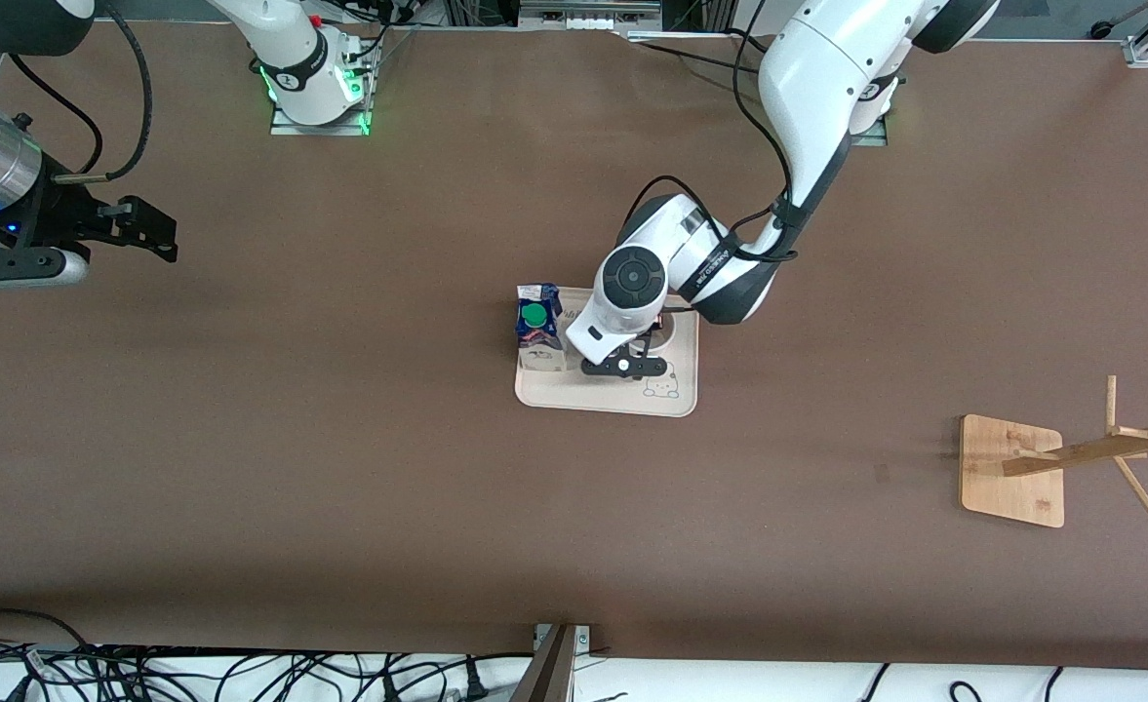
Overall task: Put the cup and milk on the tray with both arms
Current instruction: 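Lower the mug onto the tray and open the left gripper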
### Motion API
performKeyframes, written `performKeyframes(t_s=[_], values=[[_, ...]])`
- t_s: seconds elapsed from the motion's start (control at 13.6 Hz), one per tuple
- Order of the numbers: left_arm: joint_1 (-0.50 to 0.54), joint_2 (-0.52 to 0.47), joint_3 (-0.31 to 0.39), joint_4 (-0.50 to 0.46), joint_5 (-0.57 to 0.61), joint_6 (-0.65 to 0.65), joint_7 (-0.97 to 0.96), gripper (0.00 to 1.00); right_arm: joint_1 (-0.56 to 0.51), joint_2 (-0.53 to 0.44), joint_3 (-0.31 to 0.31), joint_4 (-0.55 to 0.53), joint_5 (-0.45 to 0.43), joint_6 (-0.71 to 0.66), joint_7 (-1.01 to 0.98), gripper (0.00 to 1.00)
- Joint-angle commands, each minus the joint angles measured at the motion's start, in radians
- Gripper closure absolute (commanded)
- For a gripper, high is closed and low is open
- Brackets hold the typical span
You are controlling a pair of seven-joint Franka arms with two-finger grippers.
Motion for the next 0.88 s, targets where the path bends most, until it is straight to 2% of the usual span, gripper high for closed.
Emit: performKeyframes(t_s=[0.0, 0.07, 0.15, 0.44, 0.81], values=[[-0.004, -0.007, 0.002, -0.02, 0.024, 0.014, -0.002, 1.0, -0.015, -0.013, 0.016, -0.007, -0.01, -0.014, 0.004, 0.0], [-0.002, -0.008, 0.002, -0.02, 0.024, 0.009, -0.013, 0.24, -0.015, -0.013, 0.016, -0.007, -0.01, -0.015, 0.004, 0.0], [-0.002, -0.008, 0.002, -0.017, 0.018, 0.009, -0.022, 0.0, -0.015, -0.013, 0.016, -0.007, -0.01, -0.015, 0.004, 0.0], [0.005, -0.027, 0.001, -0.008, 0.012, 0.005, -0.022, 0.0, -0.015, -0.013, 0.014, -0.007, -0.01, -0.015, 0.004, 0.0], [0.071, -0.157, -0.002, -0.001, 0.011, -0.179, 0.062, 0.0, -0.015, -0.013, 0.016, -0.007, -0.01, -0.015, 0.004, 0.0]])
